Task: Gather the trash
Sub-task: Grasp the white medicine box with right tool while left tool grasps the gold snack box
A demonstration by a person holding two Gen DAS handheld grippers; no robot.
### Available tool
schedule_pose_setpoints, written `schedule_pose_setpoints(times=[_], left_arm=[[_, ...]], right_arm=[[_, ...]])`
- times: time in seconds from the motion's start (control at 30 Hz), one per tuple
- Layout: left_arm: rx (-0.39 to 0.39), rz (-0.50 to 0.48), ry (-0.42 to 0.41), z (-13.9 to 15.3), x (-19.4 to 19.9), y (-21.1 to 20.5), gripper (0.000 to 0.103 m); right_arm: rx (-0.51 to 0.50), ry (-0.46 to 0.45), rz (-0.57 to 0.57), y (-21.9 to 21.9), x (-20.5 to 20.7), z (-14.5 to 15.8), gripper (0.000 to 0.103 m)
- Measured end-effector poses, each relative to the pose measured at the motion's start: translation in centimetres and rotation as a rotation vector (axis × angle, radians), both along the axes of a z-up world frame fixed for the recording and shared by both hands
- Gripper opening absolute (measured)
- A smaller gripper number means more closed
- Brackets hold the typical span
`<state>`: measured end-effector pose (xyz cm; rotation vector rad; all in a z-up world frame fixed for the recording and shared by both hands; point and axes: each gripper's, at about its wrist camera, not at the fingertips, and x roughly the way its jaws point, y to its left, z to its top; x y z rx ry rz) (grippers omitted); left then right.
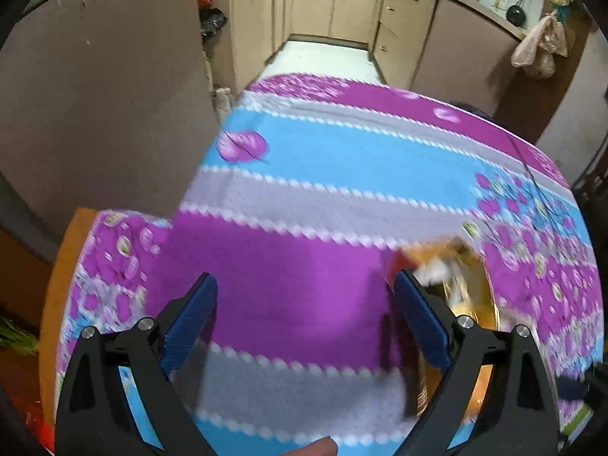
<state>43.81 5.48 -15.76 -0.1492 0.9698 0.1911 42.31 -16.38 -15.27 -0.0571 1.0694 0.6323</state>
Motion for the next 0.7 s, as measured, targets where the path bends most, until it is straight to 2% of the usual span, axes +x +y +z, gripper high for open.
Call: schedule_pose_setpoints(times=[0.03,0.1,0.2,0.23,0.3,0.37,0.4,0.53,0.7], left_arm=[[0.008,0.006,-0.005,0.3,-0.1,0.2,0.090],[0.015,0.008,-0.034,1.3,-1.1,0.4,0.090],[0.032,-0.048,-0.056,2.2,-3.1,-1.0,0.090],[0.041,-0.059,-0.068,2.4,-4.0,-1.4,0.091],[0.101,-0.101,-0.100,2.4,-5.8,-2.7,0.095],[0.193,-0.172,-0.098,1.5,-6.8,-4.2,0.095],[0.209,-0.190,-0.086,1.1,-7.0,-4.5,0.095],[0.201,-0.223,-0.056,0.4,-6.4,-5.0,0.095],[0.175,-0.254,-0.048,0.2,-6.2,-5.0,0.098]], right_arm=[[0.003,-0.002,-0.011,-0.3,-0.1,0.0,0.042],[-0.029,-0.065,-0.076,-1.6,-0.4,0.6,0.042],[-0.116,-0.152,-0.135,-2.6,-0.9,1.3,0.044],[-0.125,-0.155,-0.147,-3.0,-1.1,1.2,0.045],[-0.123,-0.146,-0.156,-3.6,-1.4,1.0,0.046],[-0.125,-0.148,-0.158,-4.1,-1.6,0.8,0.051],[-0.122,-0.144,-0.161,-4.3,-1.6,0.8,0.053],[-0.117,-0.125,-0.159,-4.4,-1.4,0.7,0.062],[-0.139,-0.098,-0.143,-3.7,0.0,-0.1,0.066]])
